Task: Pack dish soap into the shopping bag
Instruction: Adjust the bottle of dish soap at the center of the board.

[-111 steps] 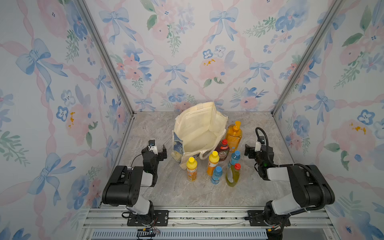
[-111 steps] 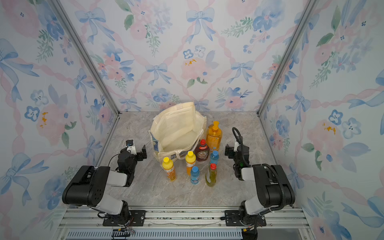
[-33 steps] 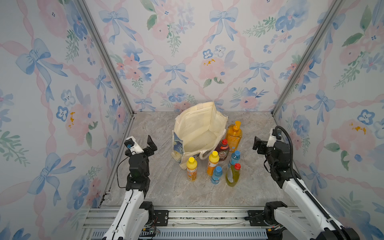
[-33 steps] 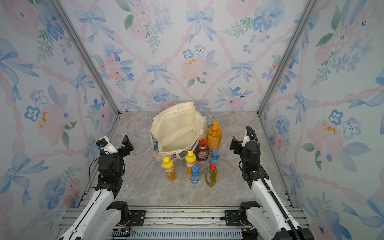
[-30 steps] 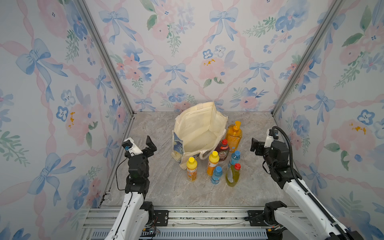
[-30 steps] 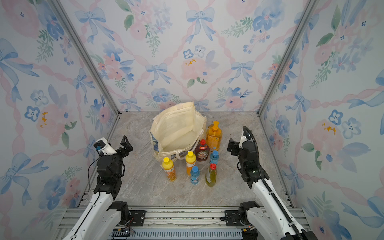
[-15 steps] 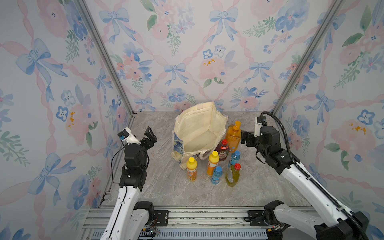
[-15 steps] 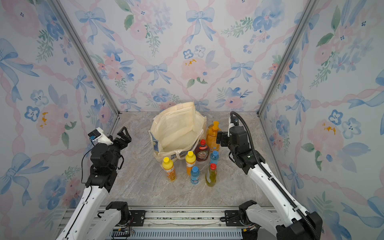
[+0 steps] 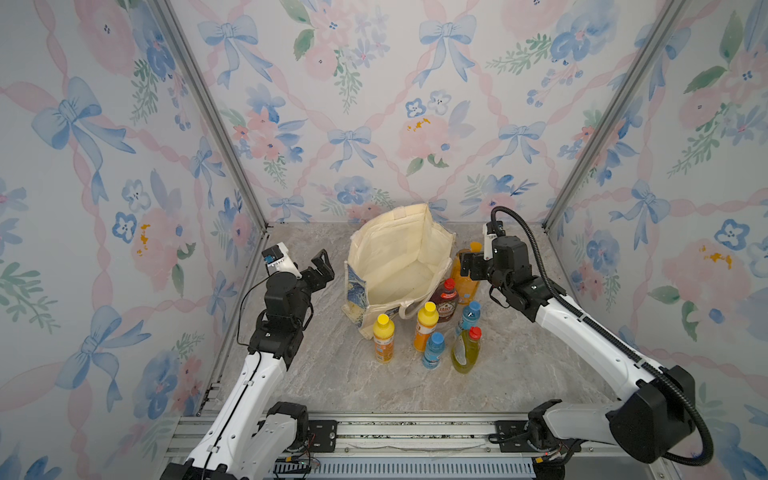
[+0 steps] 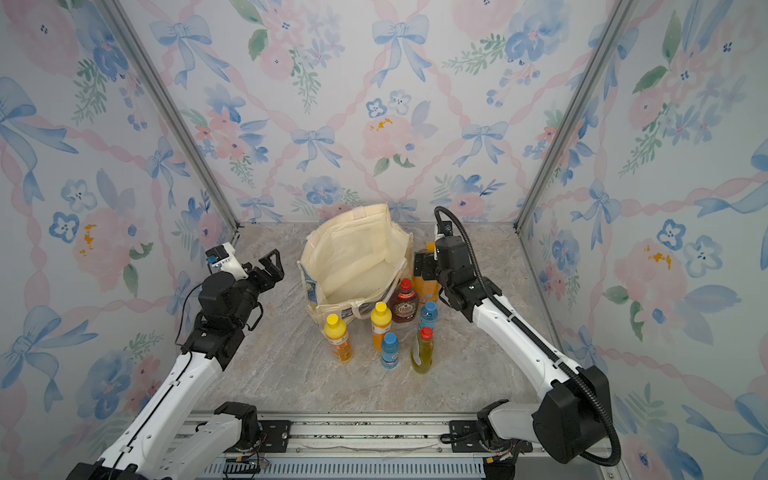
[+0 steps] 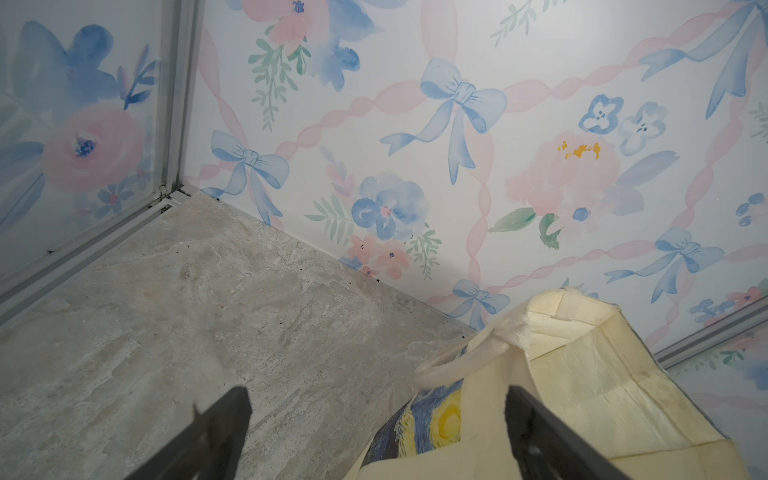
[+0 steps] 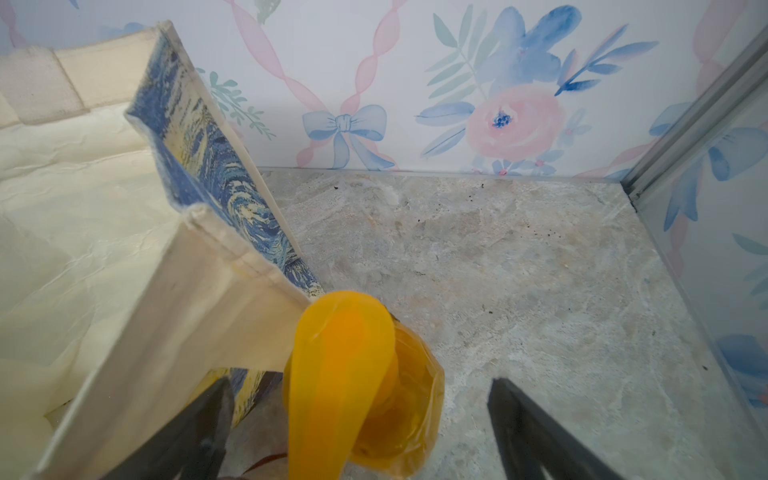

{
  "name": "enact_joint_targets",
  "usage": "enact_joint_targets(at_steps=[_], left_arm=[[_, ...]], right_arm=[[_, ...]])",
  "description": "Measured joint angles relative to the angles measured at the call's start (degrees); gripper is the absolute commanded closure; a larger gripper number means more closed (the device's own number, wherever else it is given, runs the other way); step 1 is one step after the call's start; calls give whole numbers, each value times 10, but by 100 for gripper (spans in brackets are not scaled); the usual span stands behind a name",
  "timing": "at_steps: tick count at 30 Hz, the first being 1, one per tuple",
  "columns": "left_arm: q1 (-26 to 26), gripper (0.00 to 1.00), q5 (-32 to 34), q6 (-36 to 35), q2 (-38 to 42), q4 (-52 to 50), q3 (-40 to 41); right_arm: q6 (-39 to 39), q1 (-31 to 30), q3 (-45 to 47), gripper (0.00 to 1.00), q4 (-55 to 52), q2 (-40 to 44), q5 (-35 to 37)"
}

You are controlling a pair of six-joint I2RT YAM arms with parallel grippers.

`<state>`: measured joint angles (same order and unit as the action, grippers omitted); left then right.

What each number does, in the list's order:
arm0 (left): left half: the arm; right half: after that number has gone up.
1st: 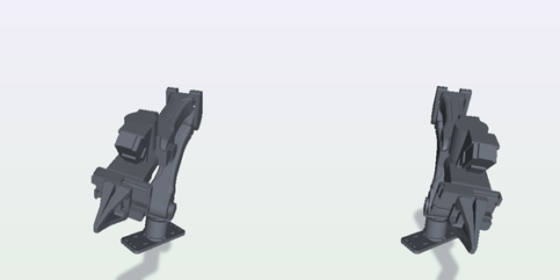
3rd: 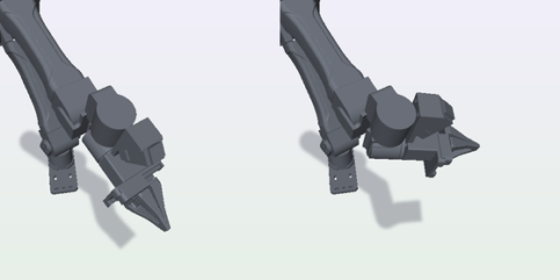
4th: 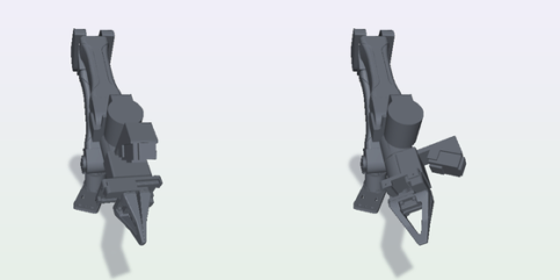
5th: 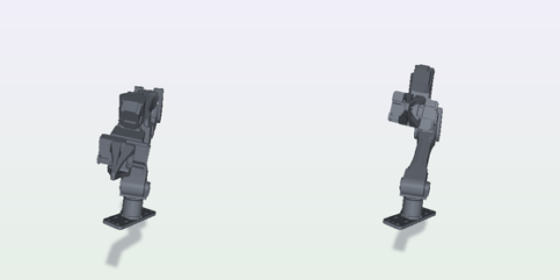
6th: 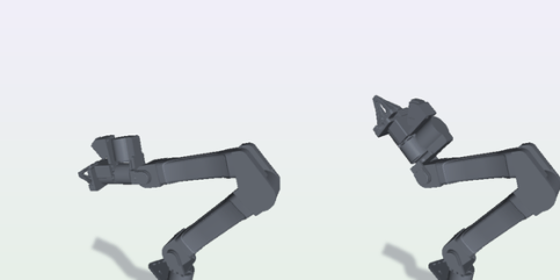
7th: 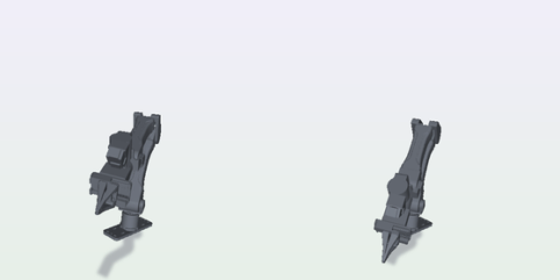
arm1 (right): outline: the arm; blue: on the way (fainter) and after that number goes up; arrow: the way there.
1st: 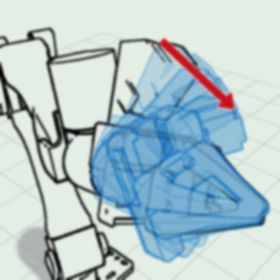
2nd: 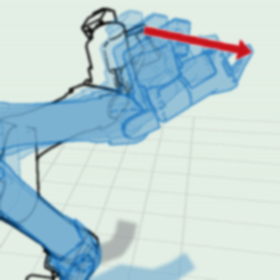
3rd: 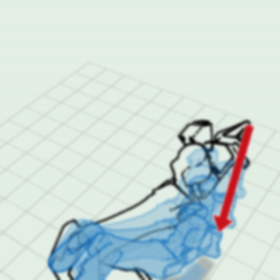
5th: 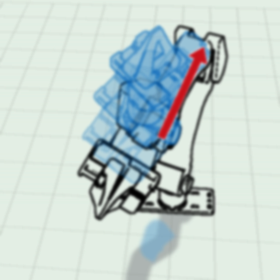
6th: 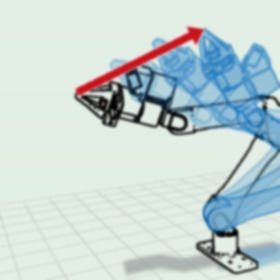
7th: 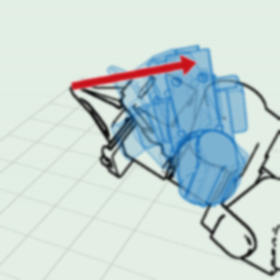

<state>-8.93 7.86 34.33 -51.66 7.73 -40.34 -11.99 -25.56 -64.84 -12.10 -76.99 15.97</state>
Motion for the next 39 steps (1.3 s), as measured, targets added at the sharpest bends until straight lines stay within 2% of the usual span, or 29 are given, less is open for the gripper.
enact_joint_targets(at_steps=[6,12,18,24,31,39], left_arm=[[-5,2,-13,-2,-14,-6,-40],[-9,2,-18,-7,-16,-8,-48],[-9,2,-20,-9,-24,-17,-48],[-10,2,-19,-9,-29,-17,-50],[-12,2,-19,-9,-31,-19,-55],[-13,2,-19,-13,-34,-23,-73]], right_arm=[[-12,0,-43,12,1,-54,26],[-20,2,-54,19,-12,-85,38],[-22,17,-47,35,-19,-85,38],[-9,50,-28,45,-10,-66,-4],[24,111,-26,46,-5,-60,-84],[41,120,-29,47,-7,-64,-149]])
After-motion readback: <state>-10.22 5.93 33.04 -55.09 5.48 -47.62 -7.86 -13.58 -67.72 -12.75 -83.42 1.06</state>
